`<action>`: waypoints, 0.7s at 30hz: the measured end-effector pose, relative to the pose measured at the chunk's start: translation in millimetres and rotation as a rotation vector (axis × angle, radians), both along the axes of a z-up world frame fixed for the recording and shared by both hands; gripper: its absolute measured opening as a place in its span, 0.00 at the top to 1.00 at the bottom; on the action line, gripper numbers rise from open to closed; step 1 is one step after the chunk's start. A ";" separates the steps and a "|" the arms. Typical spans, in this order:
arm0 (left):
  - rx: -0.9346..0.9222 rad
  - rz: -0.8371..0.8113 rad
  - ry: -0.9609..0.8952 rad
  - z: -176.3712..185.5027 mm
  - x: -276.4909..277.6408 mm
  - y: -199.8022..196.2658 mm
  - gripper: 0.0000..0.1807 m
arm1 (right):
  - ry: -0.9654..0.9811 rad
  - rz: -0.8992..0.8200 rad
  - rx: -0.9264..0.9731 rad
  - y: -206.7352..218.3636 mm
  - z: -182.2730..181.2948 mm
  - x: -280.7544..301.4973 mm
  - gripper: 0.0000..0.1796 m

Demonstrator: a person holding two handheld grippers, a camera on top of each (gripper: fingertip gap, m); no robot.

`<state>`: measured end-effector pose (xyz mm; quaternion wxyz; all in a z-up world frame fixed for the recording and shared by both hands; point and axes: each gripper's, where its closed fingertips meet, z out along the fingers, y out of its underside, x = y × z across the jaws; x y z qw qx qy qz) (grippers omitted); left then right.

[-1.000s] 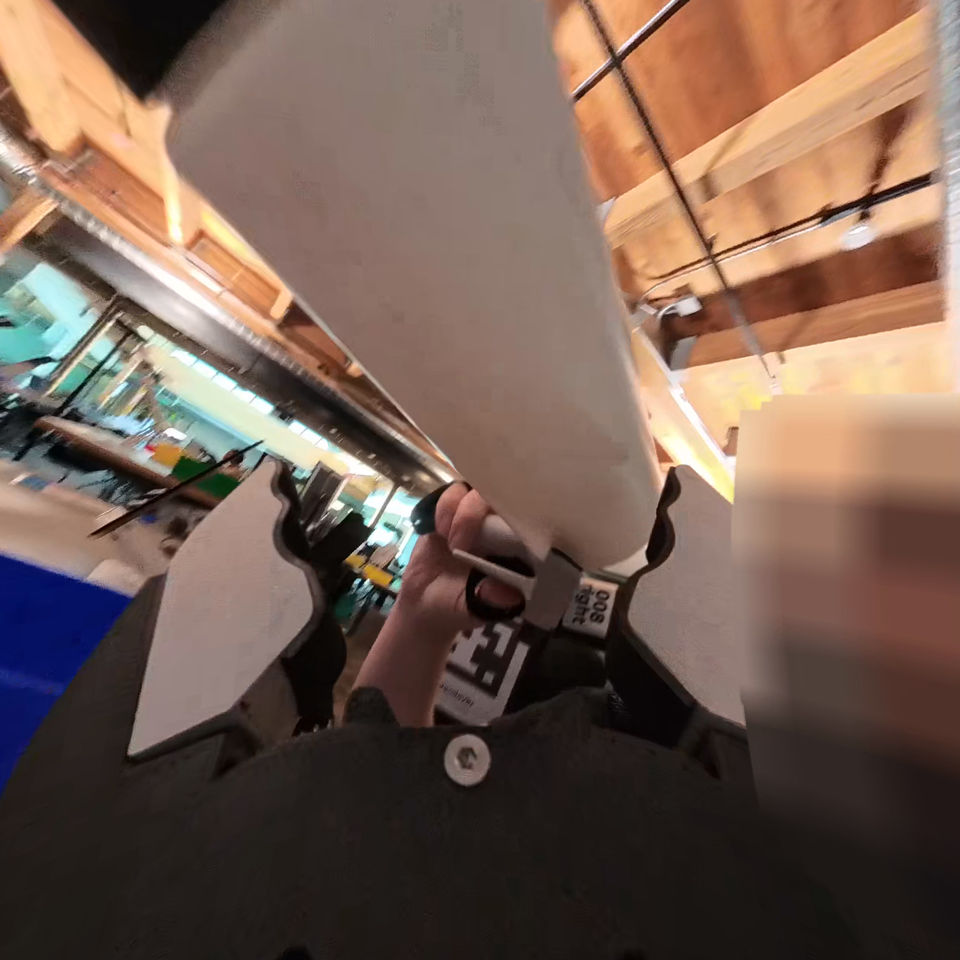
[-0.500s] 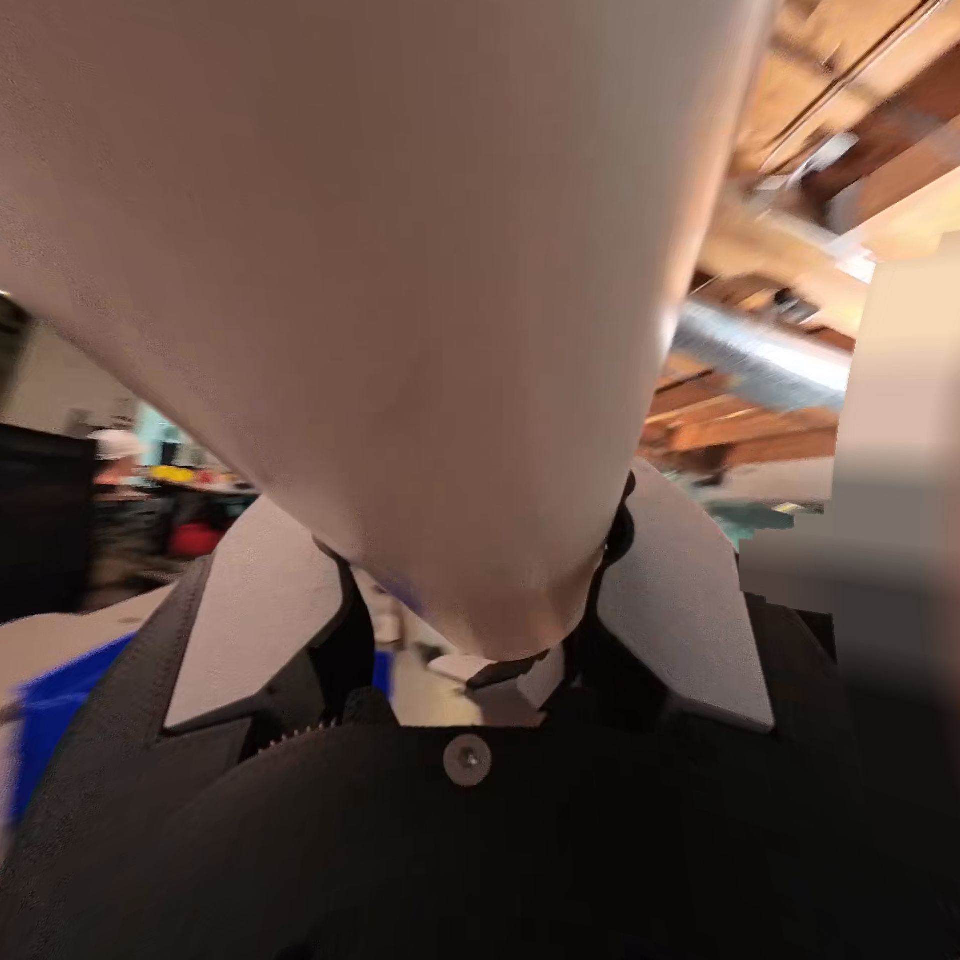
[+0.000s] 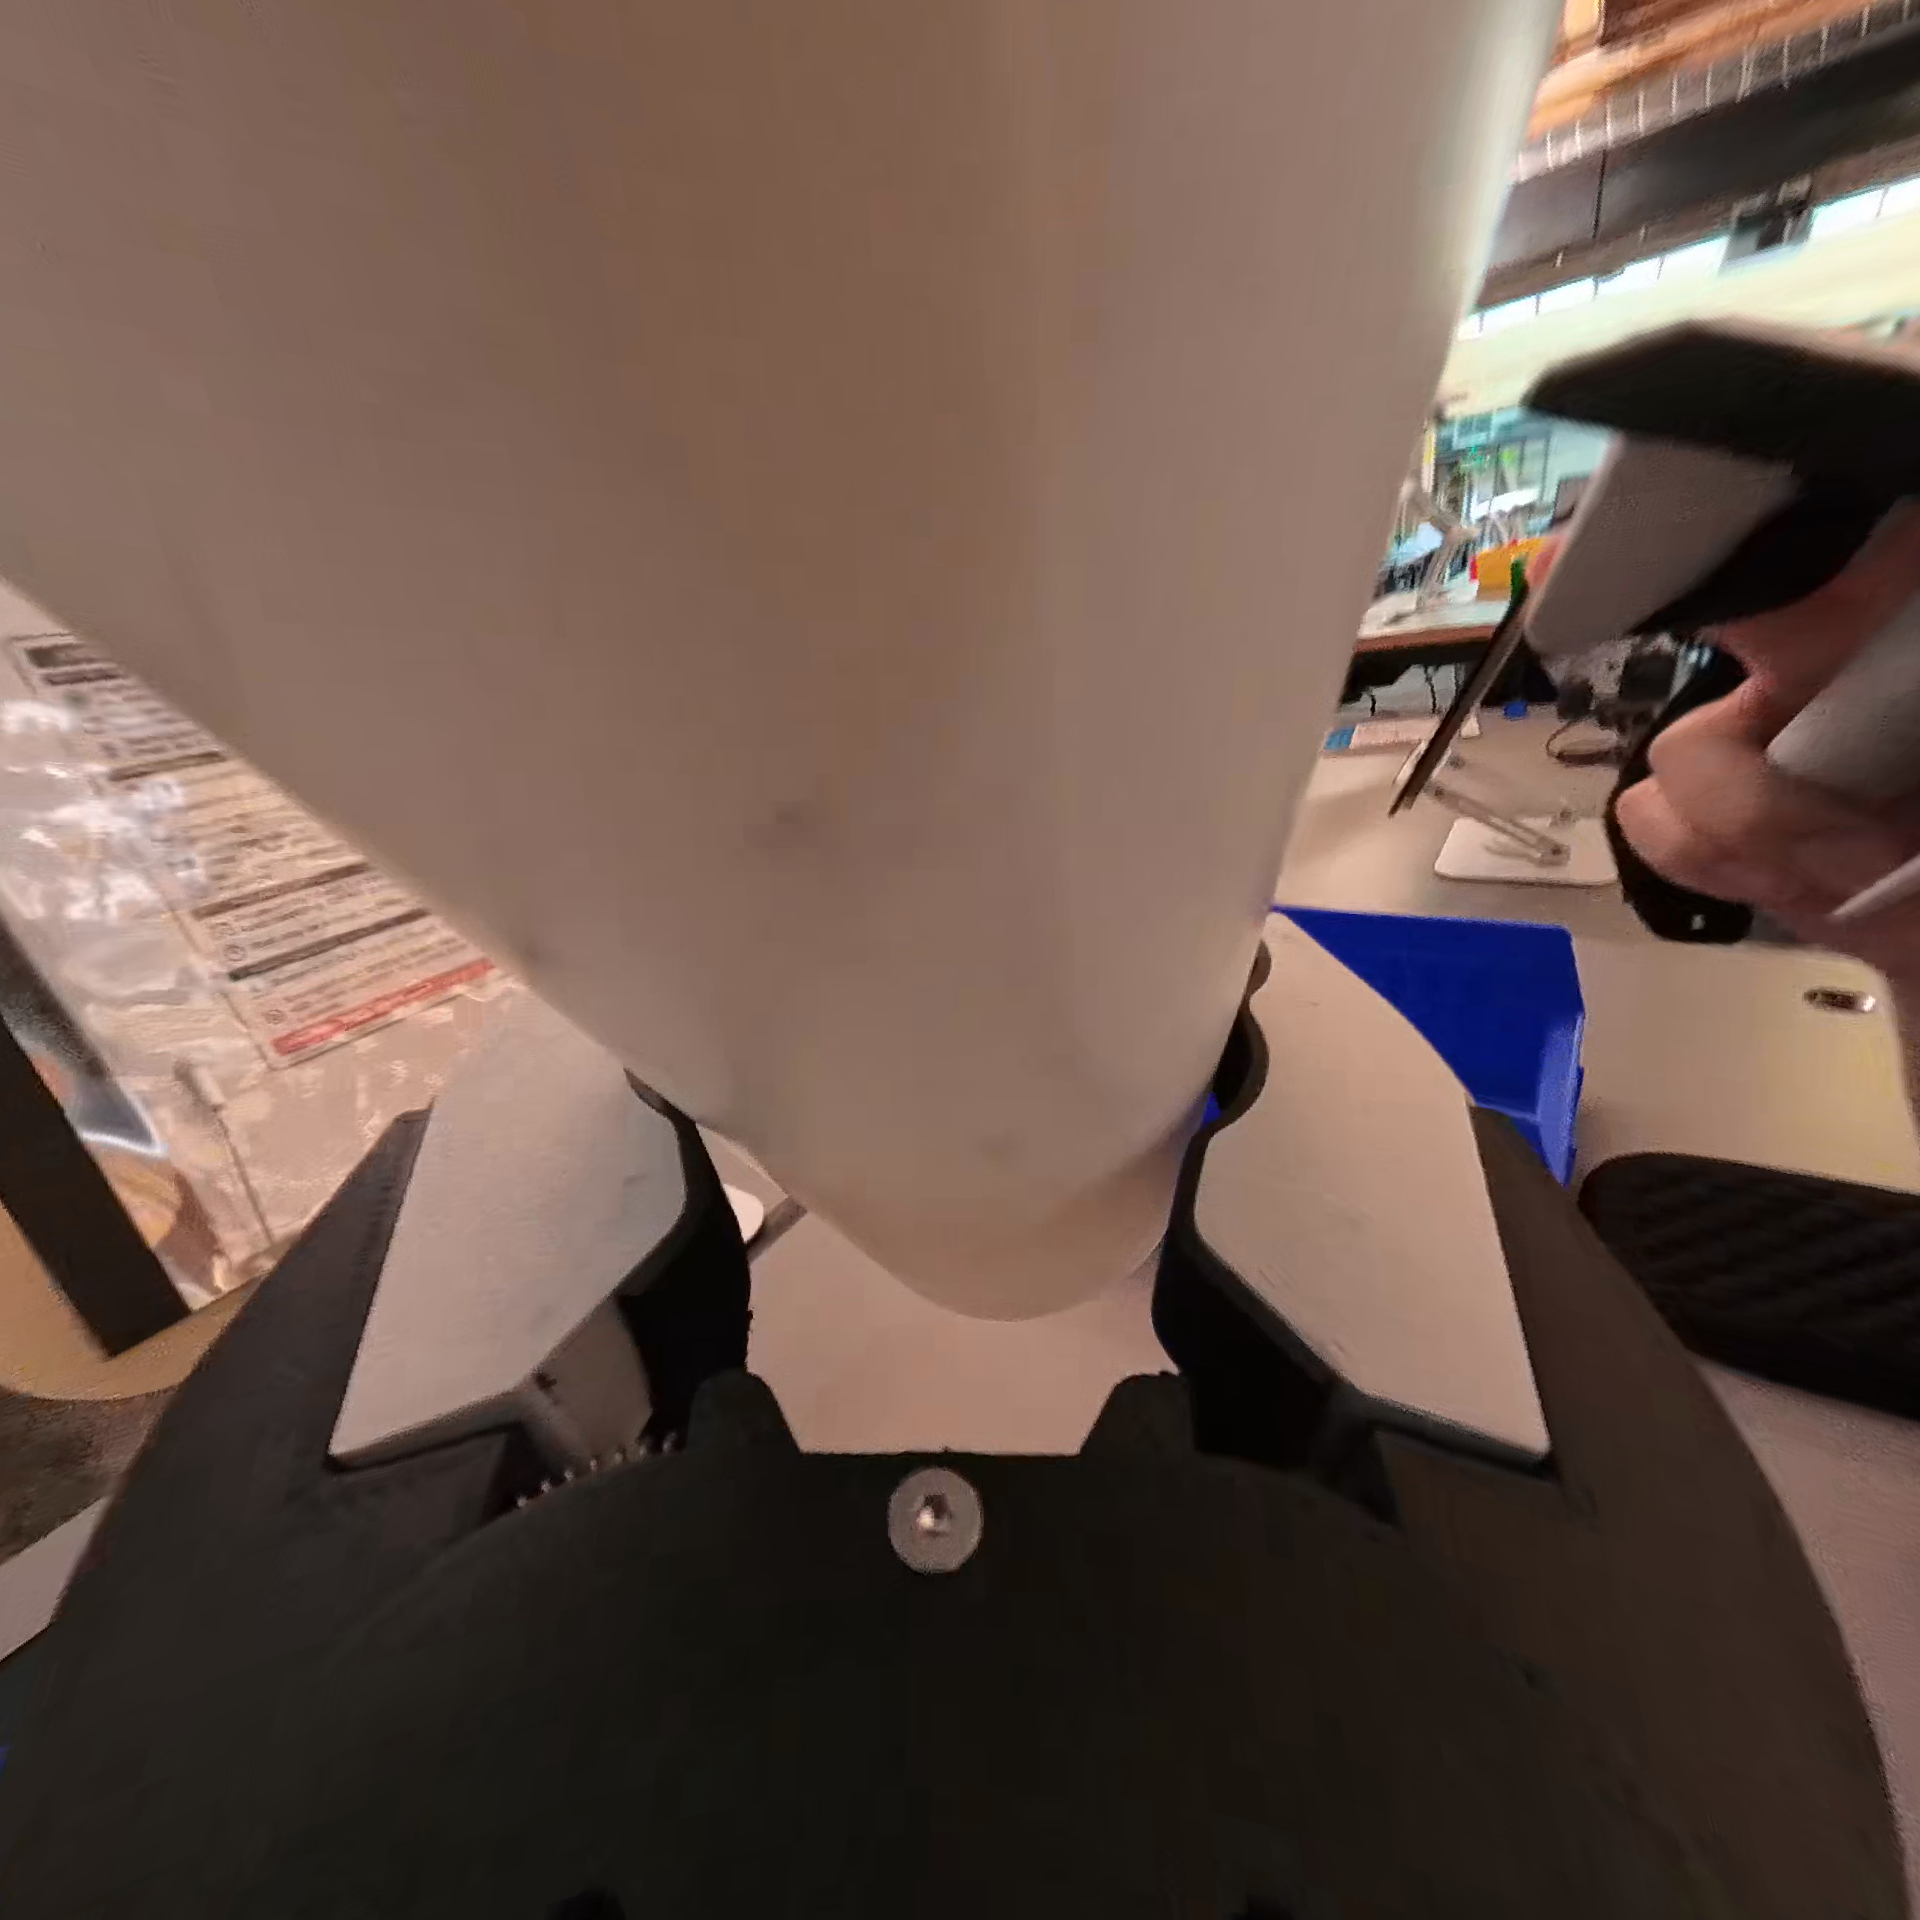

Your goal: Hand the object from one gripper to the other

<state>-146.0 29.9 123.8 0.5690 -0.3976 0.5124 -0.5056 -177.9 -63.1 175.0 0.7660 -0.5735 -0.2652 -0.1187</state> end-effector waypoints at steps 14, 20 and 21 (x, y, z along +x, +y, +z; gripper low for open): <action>0.376 0.020 0.249 -61.8 43.8 -71.6 0.44 | 0.027 -0.053 -0.169 27.7 -32.5 7.3 0.50; 0.408 0.103 0.264 -61.3 41.0 -50.6 0.42 | 0.001 -0.168 -0.114 32.9 -25.0 46.9 0.51; 0.408 0.121 0.280 -61.7 39.5 -43.5 0.42 | -0.026 -0.227 -0.101 33.8 -24.5 61.4 0.51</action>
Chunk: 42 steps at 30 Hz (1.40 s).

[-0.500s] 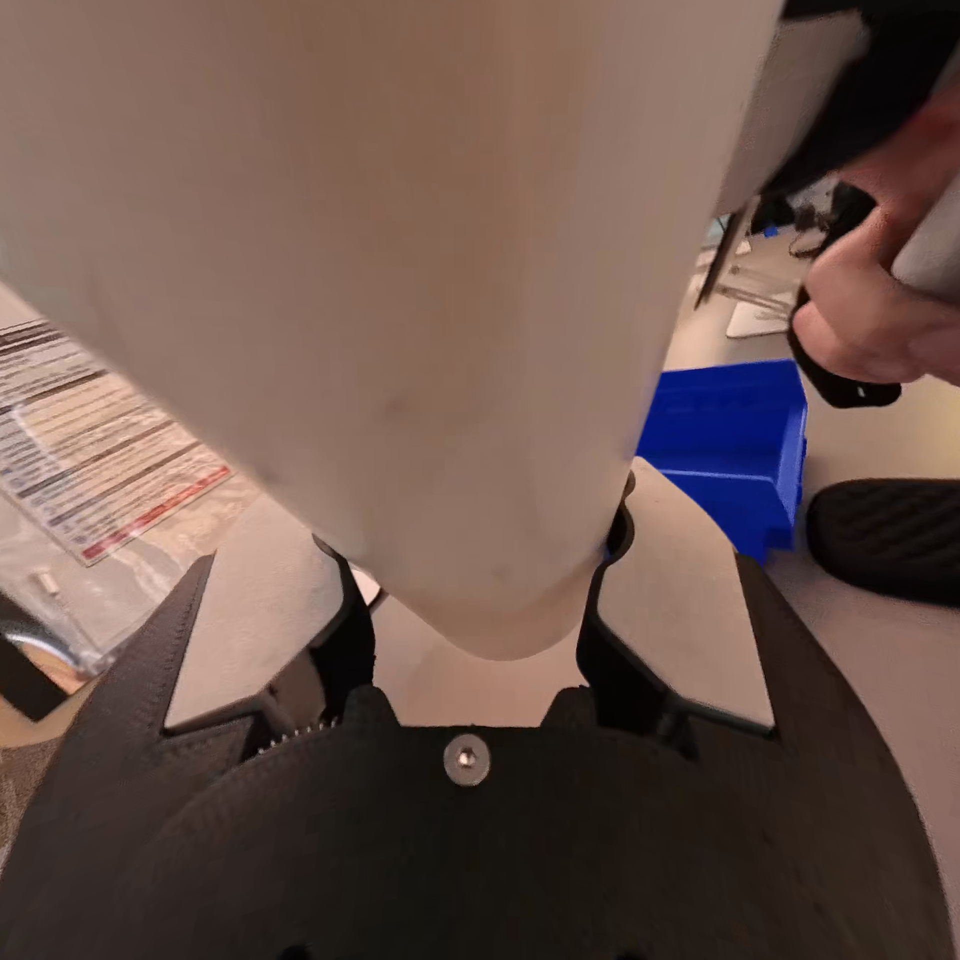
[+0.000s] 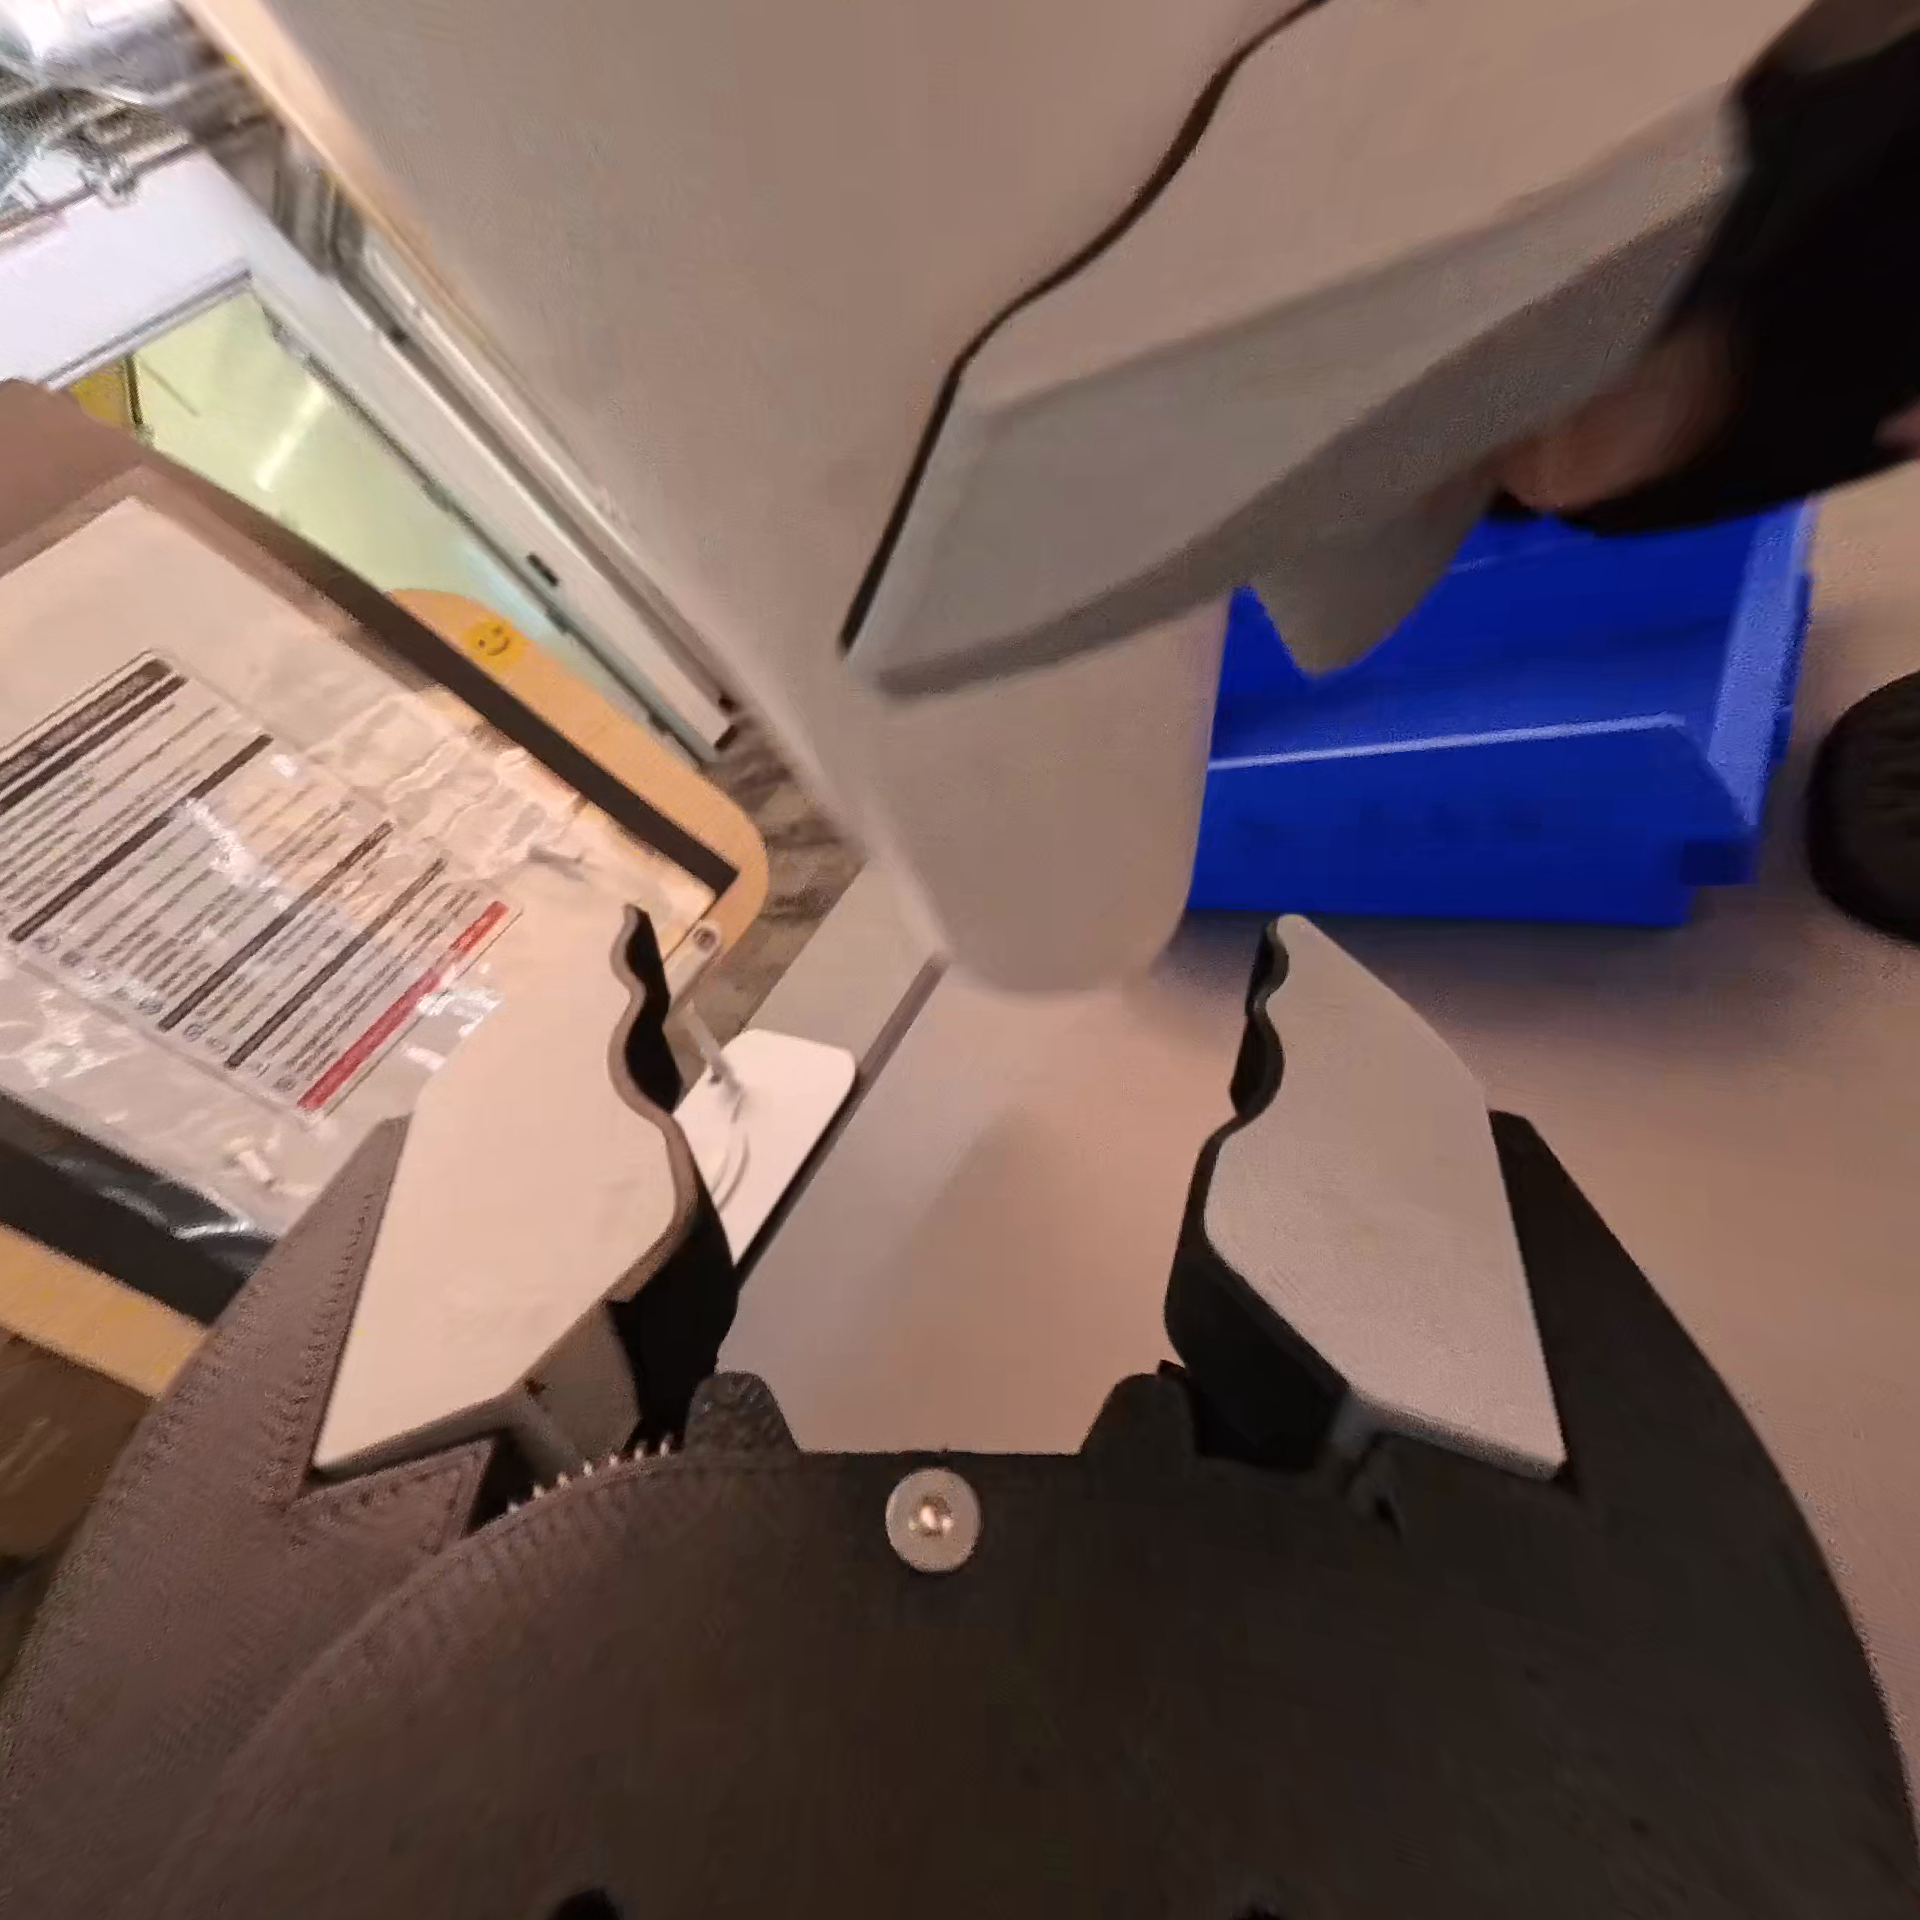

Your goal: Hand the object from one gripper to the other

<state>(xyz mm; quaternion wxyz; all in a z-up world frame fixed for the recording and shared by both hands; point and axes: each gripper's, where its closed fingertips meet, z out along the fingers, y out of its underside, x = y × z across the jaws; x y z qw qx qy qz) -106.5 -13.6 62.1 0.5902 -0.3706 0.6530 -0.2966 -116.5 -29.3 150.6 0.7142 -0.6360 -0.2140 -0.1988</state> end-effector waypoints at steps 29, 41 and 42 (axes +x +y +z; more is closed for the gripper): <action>-0.261 -0.092 -0.019 11.0 -5.4 -7.4 0.51 | -0.826 -0.385 0.215 40.9 -63.9 13.9 0.51; 0.041 0.096 -0.097 40.2 -22.2 13.3 0.52 | -0.709 -0.292 0.283 37.0 -58.4 17.9 0.53; 0.043 0.106 -0.123 47.3 -27.1 16.5 0.52 | -0.668 -0.264 0.293 35.5 -57.9 20.7 0.53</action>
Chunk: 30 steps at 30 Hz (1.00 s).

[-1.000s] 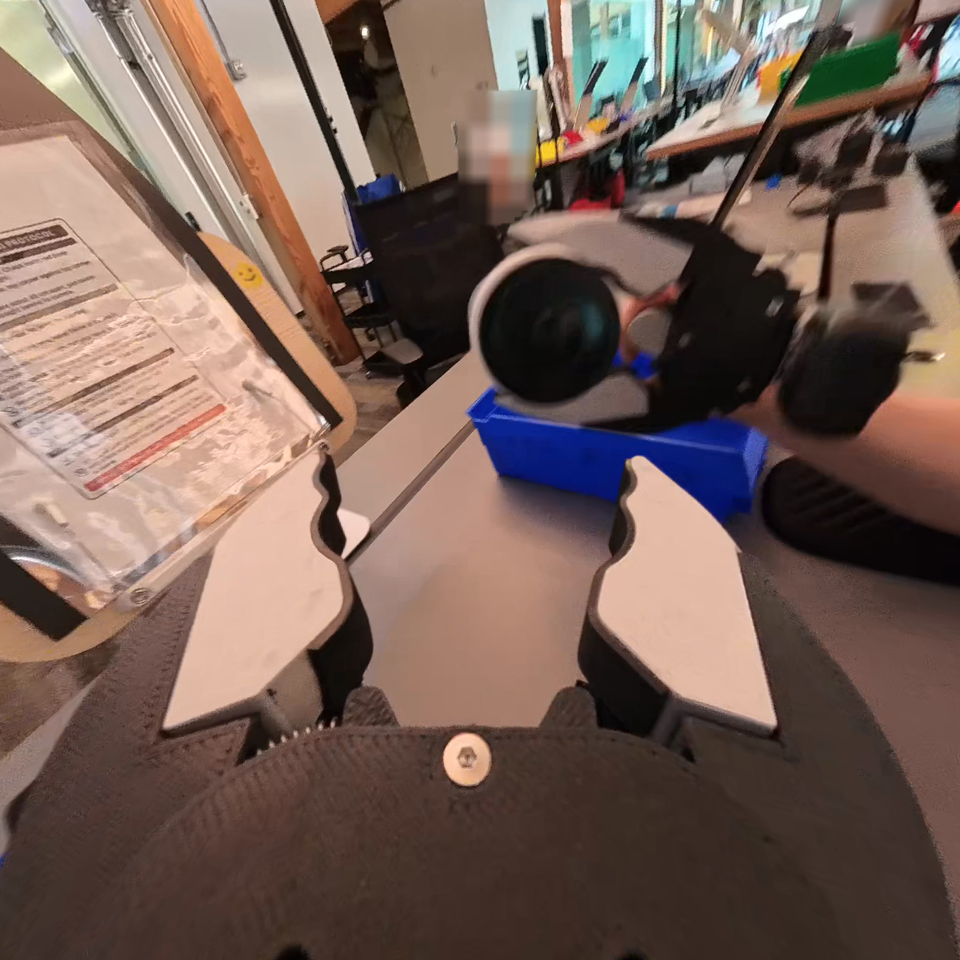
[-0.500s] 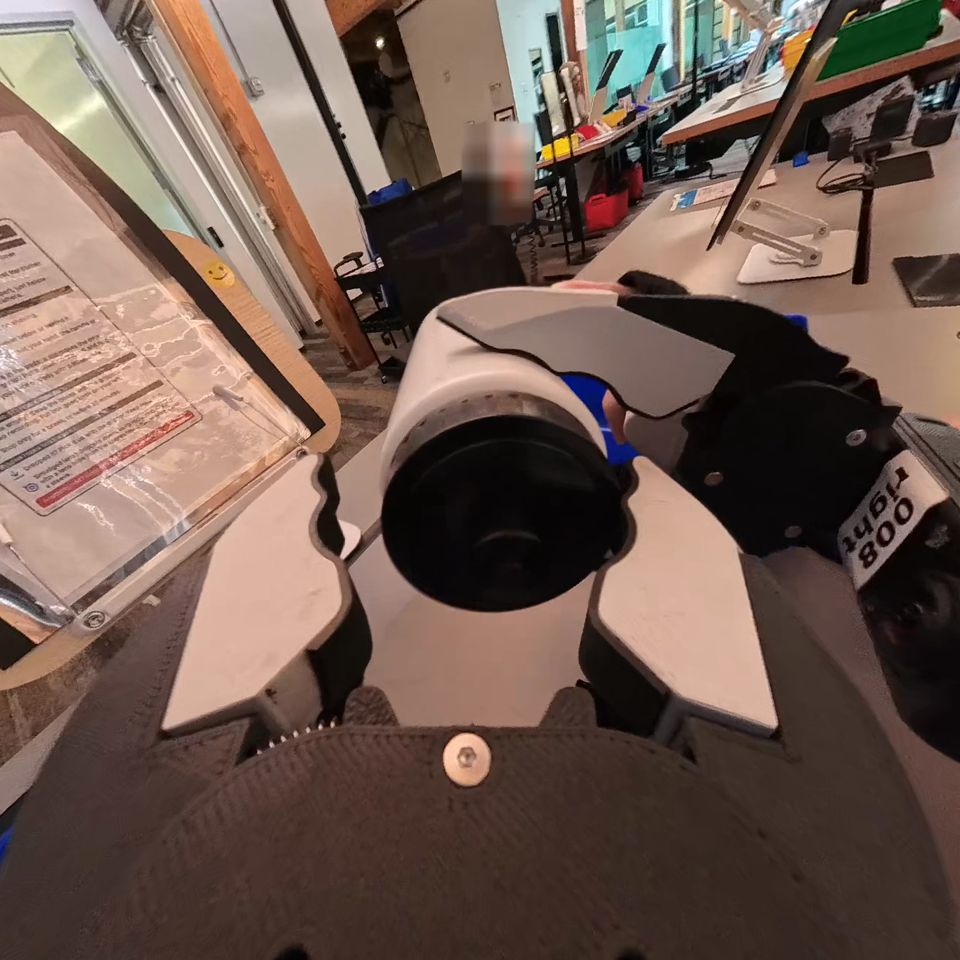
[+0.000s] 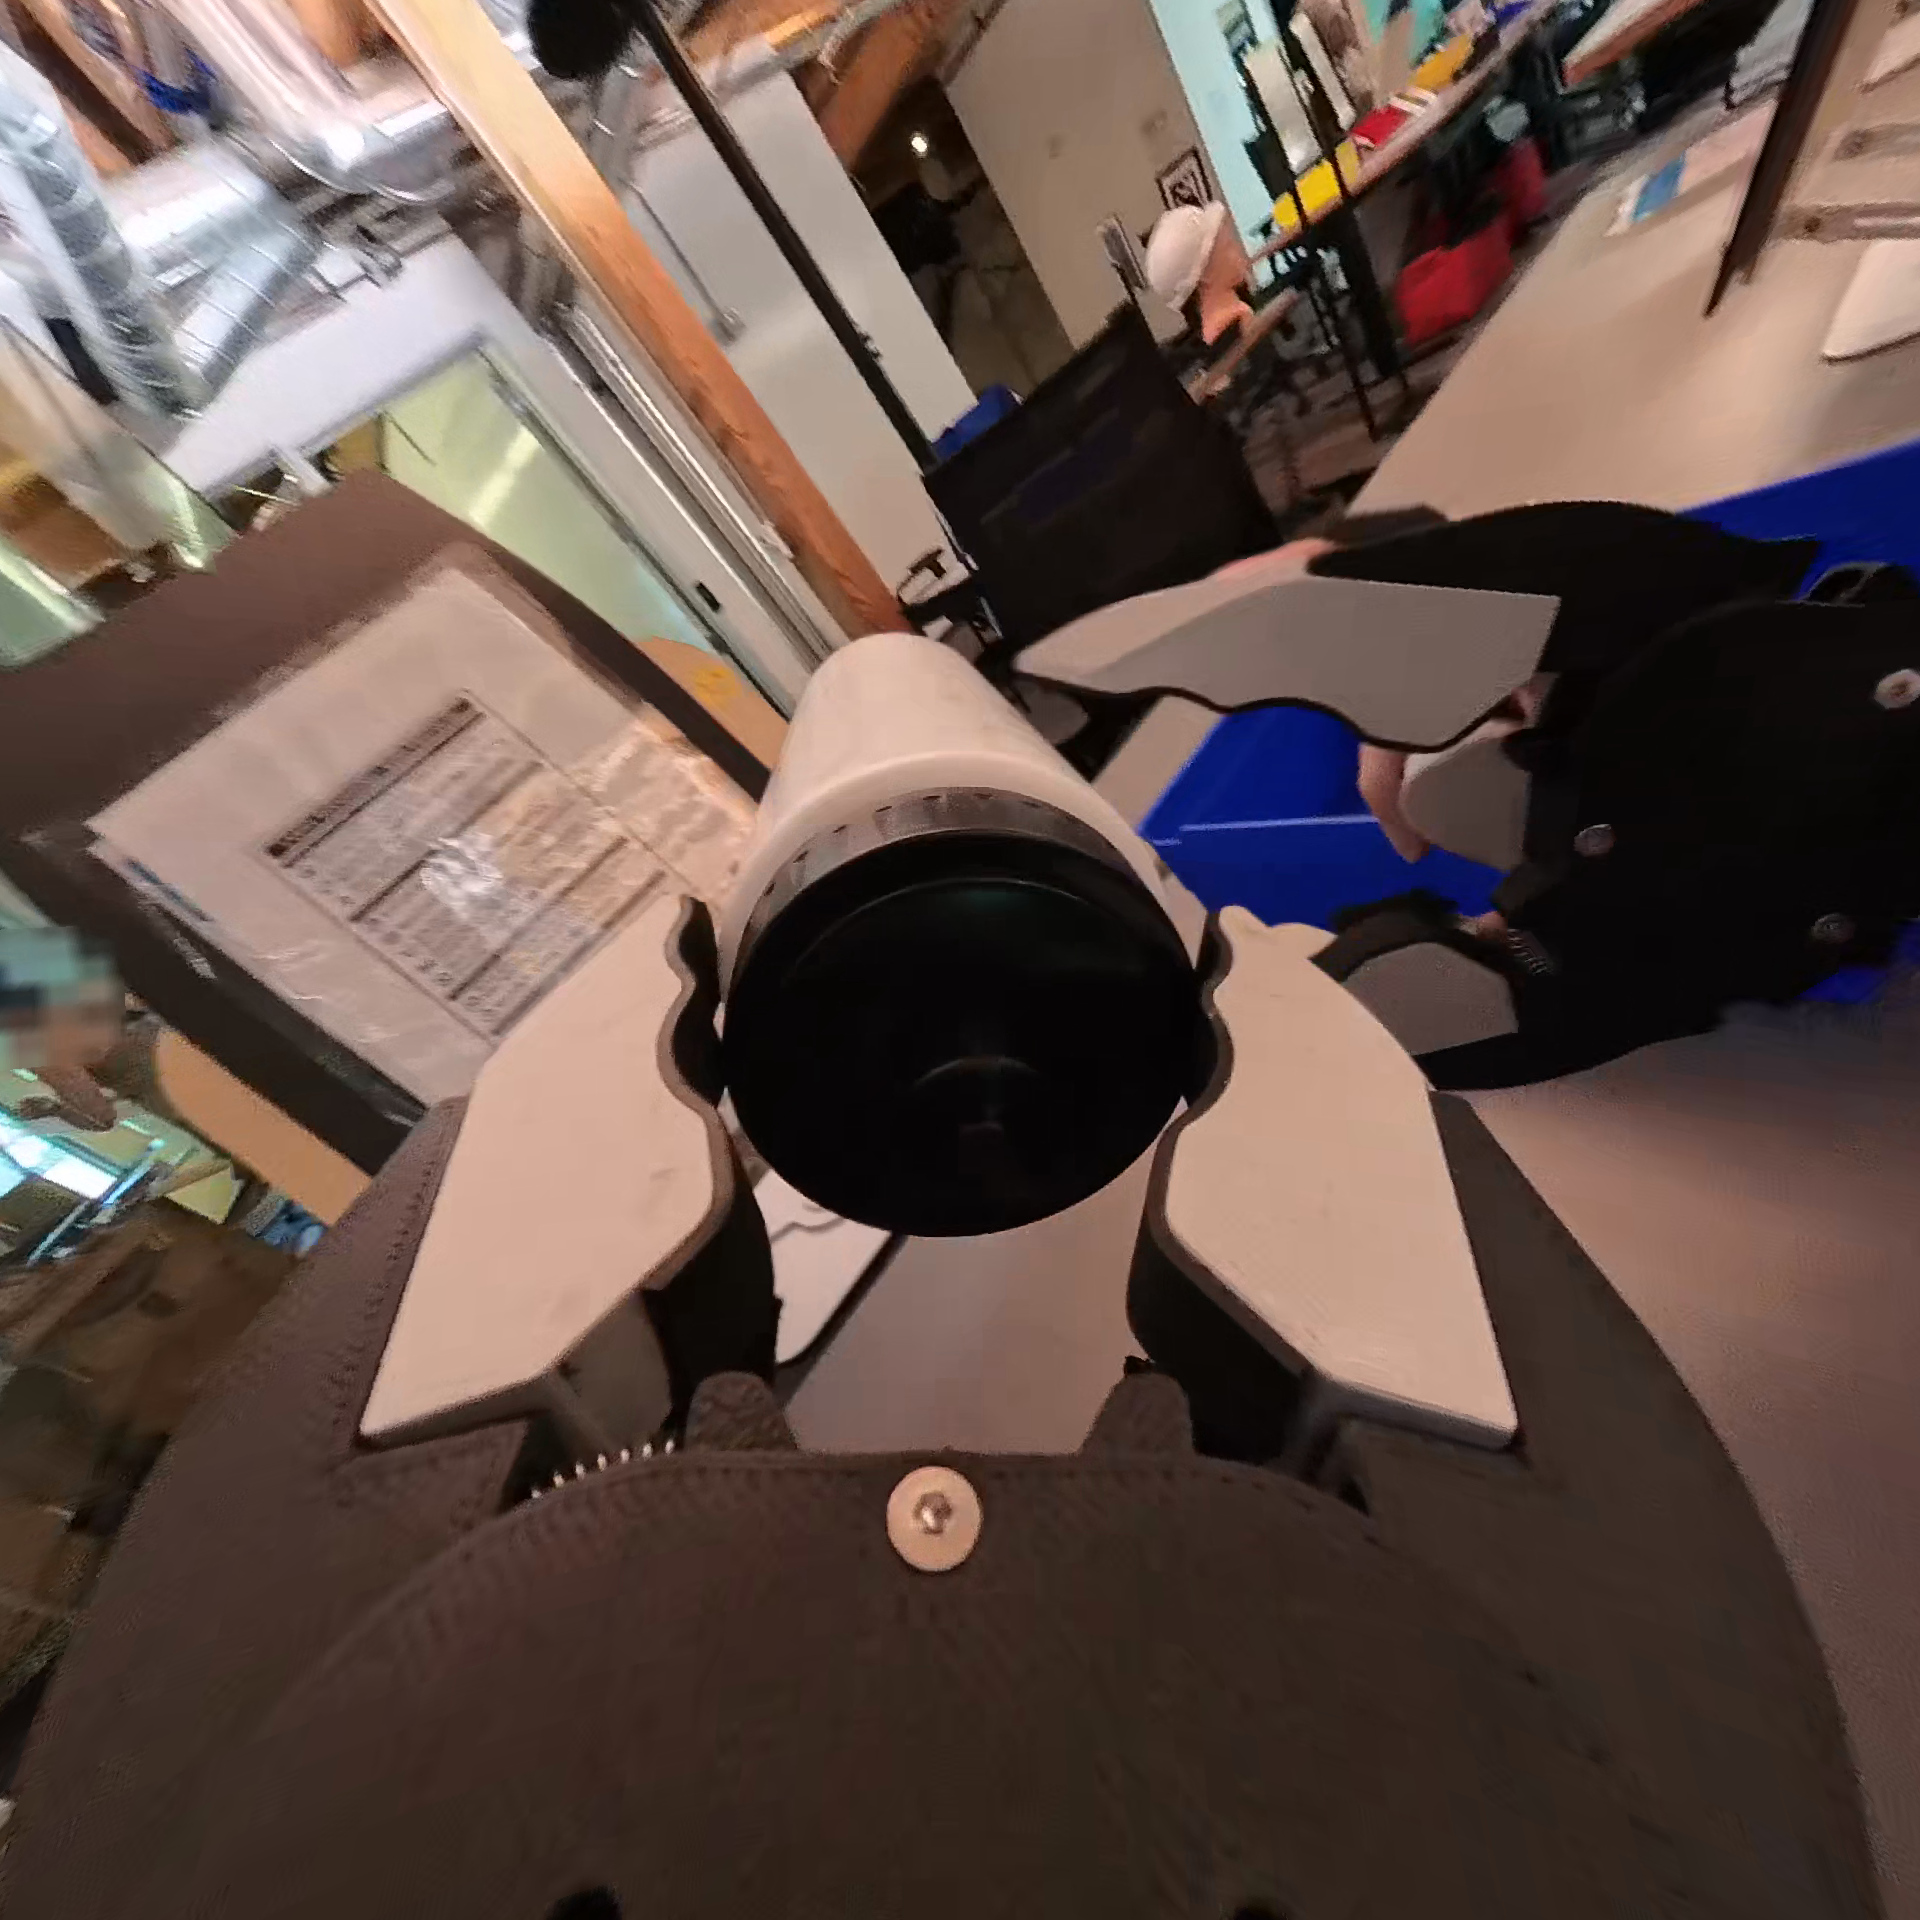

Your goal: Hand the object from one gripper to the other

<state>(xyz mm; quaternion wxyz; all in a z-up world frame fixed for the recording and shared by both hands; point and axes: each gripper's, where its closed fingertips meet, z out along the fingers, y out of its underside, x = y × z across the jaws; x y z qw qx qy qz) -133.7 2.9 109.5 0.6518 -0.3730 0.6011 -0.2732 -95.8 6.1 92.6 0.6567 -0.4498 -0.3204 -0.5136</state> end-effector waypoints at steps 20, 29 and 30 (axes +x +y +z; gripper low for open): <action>0.475 -0.048 -0.430 40.1 -35.0 -73.0 0.52 | 1.923 1.592 -0.355 -58.1 93.0 33.2 0.35; 0.528 -0.110 -0.340 7.0 -11.5 -87.0 0.52 | 1.958 1.518 -0.539 -53.7 82.1 8.0 0.46; 0.528 -0.106 -0.341 4.6 -9.5 -85.6 0.52 | 1.966 1.499 -0.509 -51.2 79.3 11.1 0.48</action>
